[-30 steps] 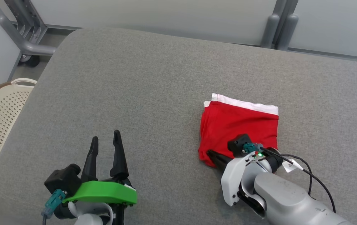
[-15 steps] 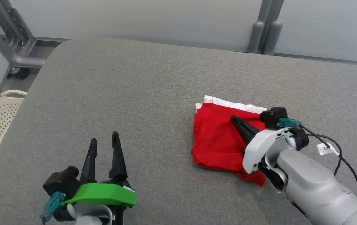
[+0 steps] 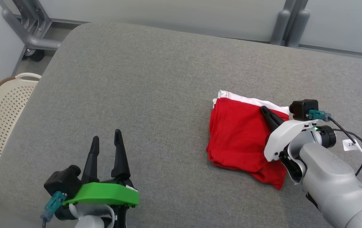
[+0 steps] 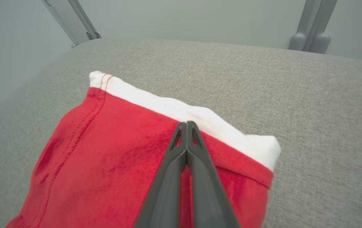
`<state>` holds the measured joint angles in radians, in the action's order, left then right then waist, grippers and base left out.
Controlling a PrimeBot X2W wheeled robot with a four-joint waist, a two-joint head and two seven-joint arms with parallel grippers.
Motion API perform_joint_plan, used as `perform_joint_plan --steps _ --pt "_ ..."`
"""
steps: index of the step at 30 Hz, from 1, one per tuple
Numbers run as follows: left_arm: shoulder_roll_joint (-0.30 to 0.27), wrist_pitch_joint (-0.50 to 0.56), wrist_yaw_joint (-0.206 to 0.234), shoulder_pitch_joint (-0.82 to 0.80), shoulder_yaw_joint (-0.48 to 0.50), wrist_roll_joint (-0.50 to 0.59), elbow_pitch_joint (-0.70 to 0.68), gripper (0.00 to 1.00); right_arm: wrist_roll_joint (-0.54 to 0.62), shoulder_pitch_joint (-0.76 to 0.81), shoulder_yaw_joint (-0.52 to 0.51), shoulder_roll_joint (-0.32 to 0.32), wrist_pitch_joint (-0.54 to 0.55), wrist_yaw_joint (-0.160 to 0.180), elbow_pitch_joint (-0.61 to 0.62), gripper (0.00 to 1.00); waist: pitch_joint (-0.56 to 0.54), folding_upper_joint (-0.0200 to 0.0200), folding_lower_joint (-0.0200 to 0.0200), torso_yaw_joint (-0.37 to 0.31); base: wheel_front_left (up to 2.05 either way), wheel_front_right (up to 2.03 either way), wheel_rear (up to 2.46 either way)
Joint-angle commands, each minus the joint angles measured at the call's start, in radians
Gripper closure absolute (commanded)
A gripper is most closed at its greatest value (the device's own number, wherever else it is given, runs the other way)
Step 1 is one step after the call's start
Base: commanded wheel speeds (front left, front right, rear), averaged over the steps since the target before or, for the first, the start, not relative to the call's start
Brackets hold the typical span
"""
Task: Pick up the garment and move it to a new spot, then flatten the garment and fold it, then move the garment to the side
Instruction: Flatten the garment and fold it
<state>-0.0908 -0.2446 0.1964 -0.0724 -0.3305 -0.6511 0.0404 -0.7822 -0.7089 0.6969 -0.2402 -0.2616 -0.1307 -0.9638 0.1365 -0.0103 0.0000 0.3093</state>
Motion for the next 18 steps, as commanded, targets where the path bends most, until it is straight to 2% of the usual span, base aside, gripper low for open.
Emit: perform_joint_plan --steps 1,12,18 --pt "0.0 -0.005 -0.005 -0.016 -0.002 -0.01 0.004 0.0 -0.002 -0.015 -0.004 0.003 -0.004 0.0 -0.018 1.0 0.018 0.0103 0.0 0.02 0.0 0.0 0.0" --pt "0.011 -0.012 -0.015 -0.032 -0.007 -0.009 0.02 0.0 -0.04 -0.077 -0.009 0.026 0.0 0.0 -0.164 1.0 0.044 0.0103 0.0 0.041 0.0 0.0 0.0" --pt "0.012 -0.013 -0.014 -0.03 -0.003 -0.008 0.028 0.0 -0.053 -0.079 0.008 0.036 -0.001 0.0 -0.17 1.0 0.041 0.0103 0.0 0.026 0.0 0.0 0.0"
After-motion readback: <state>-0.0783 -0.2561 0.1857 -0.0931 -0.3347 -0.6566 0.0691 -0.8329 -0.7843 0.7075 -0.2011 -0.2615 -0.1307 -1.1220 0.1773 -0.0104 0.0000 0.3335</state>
